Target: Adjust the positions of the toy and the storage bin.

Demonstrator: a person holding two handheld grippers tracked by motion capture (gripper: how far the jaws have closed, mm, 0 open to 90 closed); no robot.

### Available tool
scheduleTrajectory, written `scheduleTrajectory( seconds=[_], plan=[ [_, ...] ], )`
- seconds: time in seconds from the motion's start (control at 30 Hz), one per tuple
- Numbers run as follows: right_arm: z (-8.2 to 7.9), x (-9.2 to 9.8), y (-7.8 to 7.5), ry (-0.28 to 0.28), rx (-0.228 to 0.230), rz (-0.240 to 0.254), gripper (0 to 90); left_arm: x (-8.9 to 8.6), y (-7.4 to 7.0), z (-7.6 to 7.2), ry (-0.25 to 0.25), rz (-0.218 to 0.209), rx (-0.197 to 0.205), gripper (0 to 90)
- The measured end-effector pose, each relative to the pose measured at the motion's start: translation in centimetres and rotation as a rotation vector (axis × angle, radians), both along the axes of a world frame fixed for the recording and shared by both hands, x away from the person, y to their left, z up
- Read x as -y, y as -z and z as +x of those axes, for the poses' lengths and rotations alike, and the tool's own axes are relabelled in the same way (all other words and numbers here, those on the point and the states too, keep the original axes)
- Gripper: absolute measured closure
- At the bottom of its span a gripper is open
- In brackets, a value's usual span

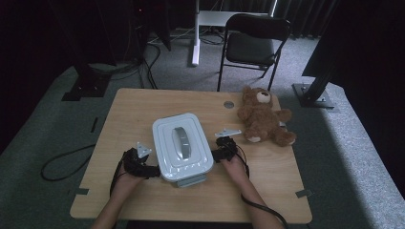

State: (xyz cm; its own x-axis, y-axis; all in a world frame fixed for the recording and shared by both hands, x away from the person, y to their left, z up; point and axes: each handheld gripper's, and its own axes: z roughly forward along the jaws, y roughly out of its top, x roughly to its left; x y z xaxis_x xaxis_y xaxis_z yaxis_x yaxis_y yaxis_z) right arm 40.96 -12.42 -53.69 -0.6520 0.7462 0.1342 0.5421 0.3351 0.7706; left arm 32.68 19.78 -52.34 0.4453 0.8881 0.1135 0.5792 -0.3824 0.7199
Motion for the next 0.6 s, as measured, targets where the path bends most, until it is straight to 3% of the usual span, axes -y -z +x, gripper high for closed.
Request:
scheduleTrajectory(
  seconds=[0.13, 0.3, 0.6],
  plan=[
    [0.1, 0.9, -0.2, -0.003, 0.006, -0.021, 13.0, 1.1, 0.1, -0.4, 0.030, 0.000, -0.012, 1.4],
    [0.3, 2.0, -0.4, -0.002, -0.003, -0.010, 13.8, 2.1, 0.2, -0.6, 0.059, 0.007, -0.018, 1.4],
    [-0.4, 3.1, -0.7, 0.003, 0.034, -0.030, 13.7, 3.5, 0.2, -0.9, 0.099, 0.027, -0.021, 1.4]
  ],
)
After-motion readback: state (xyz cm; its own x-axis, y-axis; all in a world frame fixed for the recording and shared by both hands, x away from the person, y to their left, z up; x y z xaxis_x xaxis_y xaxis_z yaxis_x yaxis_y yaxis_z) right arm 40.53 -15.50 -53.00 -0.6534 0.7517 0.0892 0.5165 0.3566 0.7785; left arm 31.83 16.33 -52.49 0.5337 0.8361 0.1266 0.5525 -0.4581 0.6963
